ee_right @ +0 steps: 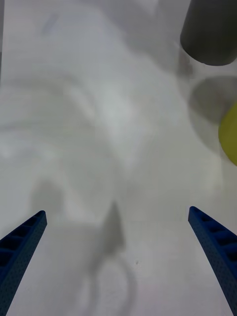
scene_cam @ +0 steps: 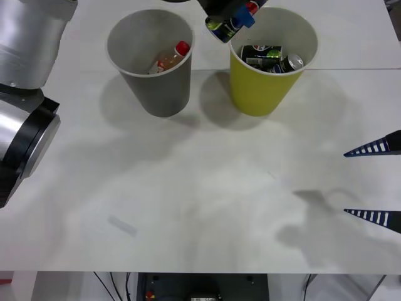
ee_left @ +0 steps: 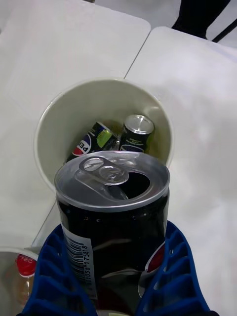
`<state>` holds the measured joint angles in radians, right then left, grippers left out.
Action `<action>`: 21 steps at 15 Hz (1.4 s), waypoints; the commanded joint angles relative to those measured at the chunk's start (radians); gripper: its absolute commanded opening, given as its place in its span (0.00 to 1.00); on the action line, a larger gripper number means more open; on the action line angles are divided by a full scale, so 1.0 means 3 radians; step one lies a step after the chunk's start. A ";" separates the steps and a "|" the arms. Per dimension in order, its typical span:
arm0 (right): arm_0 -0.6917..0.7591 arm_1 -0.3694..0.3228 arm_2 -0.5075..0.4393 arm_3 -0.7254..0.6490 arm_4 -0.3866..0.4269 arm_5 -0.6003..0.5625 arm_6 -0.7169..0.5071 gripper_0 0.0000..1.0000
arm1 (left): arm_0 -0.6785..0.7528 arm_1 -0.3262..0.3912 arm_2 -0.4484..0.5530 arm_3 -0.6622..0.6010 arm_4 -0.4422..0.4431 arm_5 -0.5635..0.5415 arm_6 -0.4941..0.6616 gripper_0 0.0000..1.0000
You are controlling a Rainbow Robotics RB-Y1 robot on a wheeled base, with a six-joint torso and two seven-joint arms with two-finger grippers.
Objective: Put the can into the green bin and the plastic bottle into the gray bin
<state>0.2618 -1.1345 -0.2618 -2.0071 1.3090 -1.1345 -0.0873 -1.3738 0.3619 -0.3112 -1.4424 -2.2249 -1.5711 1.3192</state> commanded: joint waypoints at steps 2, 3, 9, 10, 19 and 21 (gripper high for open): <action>0.0000 0.0000 0.0000 0.0000 0.0000 0.0000 0.0000 1.00 | -0.0386 -0.0281 -0.0001 0.0687 -0.0192 0.0067 -0.0087 0.04; 0.0000 0.0000 0.0000 0.0000 0.0000 0.0000 0.0000 1.00 | -0.0462 -0.0363 -0.0001 0.0881 -0.0243 0.0170 -0.0133 0.04; 0.0000 0.0000 0.0000 0.0000 0.0000 0.0000 0.0000 1.00 | -0.0703 -0.0608 -0.0169 0.1745 -0.0269 0.1024 -0.0225 0.06; 0.0000 0.0000 0.0000 0.0000 0.0000 0.0000 0.0000 1.00 | -0.0703 -0.0639 -0.0210 0.1832 -0.0253 0.1162 -0.0230 0.05; 0.0000 0.0000 0.0000 0.0000 0.0000 0.0000 0.0000 1.00 | -0.0733 -0.0874 -0.0313 0.2328 -0.0238 0.1627 -0.0307 0.10; 0.0000 0.0000 0.0000 0.0000 0.0000 0.0000 0.0000 1.00 | -0.0733 -0.0874 -0.0313 0.2328 -0.0228 0.1632 -0.0307 0.70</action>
<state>0.2618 -1.1345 -0.2618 -2.0071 1.3090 -1.1345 -0.0873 -1.5940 0.0996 -0.4050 -0.7437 -2.2948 -1.0824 1.2273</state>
